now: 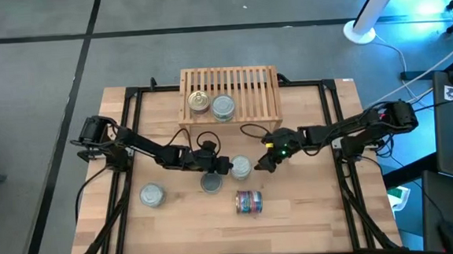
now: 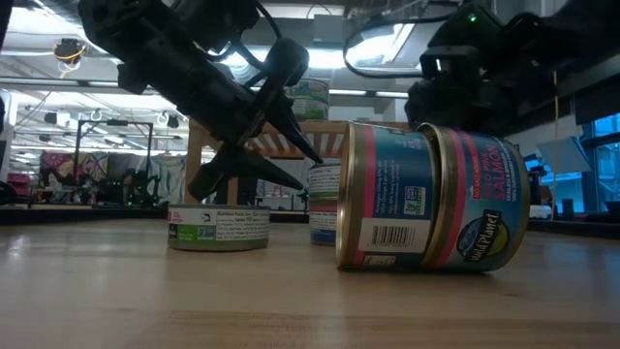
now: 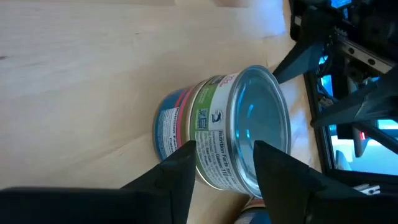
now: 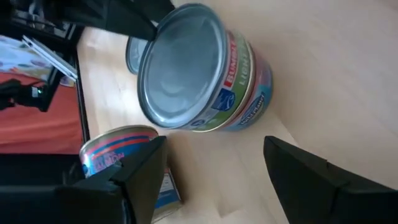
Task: Stack canned seafood by type on shelf
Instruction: Put the green tuna can on the shelf
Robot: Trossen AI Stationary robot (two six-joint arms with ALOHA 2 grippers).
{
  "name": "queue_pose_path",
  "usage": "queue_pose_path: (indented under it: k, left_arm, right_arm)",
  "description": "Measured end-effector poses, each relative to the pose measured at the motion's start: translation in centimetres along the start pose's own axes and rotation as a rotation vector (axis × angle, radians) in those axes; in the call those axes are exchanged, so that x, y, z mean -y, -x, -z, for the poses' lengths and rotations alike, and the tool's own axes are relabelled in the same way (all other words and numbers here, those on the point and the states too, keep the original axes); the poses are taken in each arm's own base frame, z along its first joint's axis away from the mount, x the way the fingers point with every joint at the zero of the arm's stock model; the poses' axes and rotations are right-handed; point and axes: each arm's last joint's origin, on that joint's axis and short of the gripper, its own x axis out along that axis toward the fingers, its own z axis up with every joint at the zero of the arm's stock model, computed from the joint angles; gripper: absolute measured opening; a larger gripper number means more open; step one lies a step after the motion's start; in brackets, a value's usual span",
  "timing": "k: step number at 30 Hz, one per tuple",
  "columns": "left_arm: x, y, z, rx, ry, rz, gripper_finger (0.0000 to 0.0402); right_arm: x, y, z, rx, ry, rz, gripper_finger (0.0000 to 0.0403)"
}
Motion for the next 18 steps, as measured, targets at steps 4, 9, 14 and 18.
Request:
queue_pose_path:
  k: [4,9,14,18]
  left_arm:
    - [0.00,0.00,0.00,0.000,0.000,0.000,0.0155]
    - [0.00,0.00,0.00,0.000,0.001,0.000,0.0155]
    - [0.00,0.00,0.00,-0.001,0.004,0.000,0.0155]
    - [0.01,0.00,0.07,-0.023,0.021,0.004,0.0155]
  right_arm:
    - [0.18,0.09,-0.24,0.007,-0.016,0.002,0.0271]
    - [0.13,0.07,-0.20,0.007,-0.018,0.001,0.0271]
    - [0.14,0.07,-0.21,0.009,-0.083,0.002,0.0271]
    - [0.15,0.08,-0.22,0.015,-0.130,0.007,0.0271]
